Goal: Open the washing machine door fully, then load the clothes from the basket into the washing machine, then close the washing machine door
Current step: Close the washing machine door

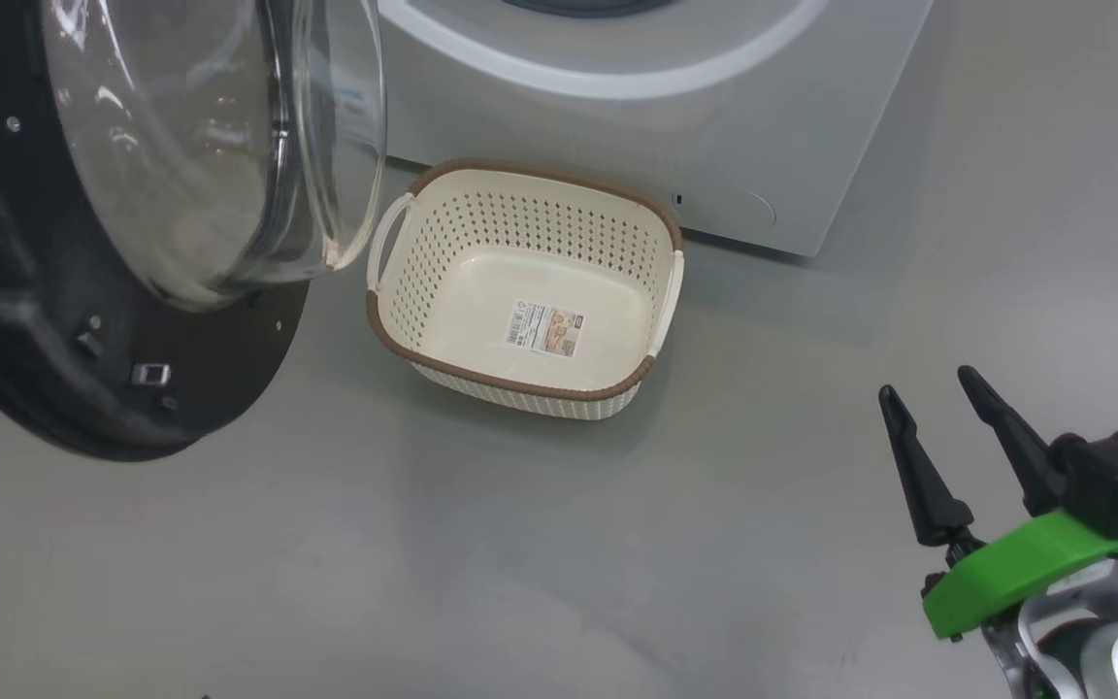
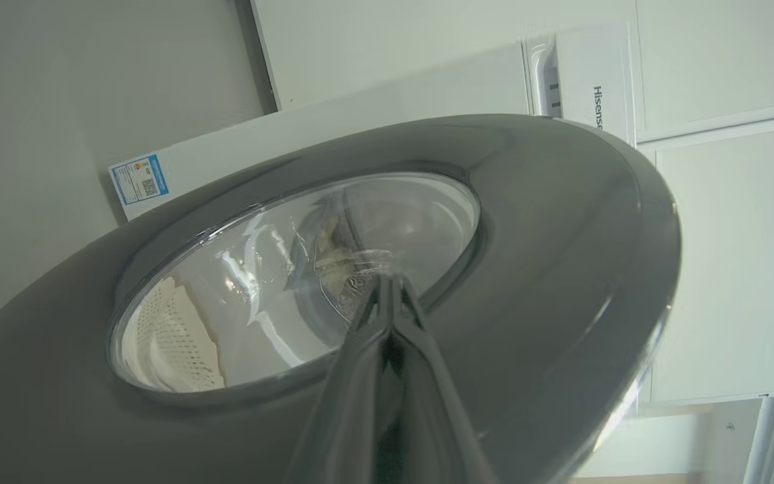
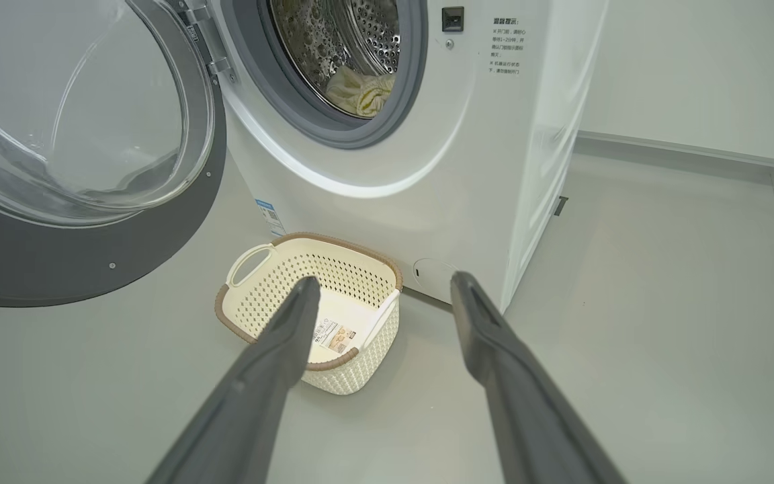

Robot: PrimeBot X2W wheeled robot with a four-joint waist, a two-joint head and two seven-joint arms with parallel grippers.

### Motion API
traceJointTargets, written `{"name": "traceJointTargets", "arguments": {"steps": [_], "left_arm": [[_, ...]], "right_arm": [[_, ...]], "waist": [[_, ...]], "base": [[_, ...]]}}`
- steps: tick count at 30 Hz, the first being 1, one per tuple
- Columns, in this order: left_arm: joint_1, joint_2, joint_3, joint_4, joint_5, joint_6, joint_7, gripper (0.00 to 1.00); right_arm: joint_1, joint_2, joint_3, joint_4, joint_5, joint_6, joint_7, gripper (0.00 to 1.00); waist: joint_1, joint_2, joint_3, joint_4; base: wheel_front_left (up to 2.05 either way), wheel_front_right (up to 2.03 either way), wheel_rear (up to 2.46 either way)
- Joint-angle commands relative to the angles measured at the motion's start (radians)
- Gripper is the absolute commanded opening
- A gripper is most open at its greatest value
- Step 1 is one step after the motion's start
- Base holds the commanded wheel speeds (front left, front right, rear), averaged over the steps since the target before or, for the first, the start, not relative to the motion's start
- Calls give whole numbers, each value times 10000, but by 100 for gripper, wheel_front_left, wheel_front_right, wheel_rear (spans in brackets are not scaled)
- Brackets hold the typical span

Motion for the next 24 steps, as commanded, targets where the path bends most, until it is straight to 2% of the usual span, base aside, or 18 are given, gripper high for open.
{"name": "traceJointTargets", "arguments": {"steps": [1,12,24], "left_arm": [[-61,383,200,-538,-5,-69,205,0],[627,-583,-159,-1984,-167,-69,1199,0],[800,-1375,-607,-2408,126,-69,1636,0]], "right_arm": [[-315,-31,235,-280,69,39,-160,100],[-336,271,375,186,151,39,-580,100],[-394,537,455,639,208,39,-998,100]], "waist": [[0,0,-54,-40],[0,0,-374,-717],[0,0,-592,-1988]], "base": [[0,0,0],[0,0,0],[0,0,0]]}}
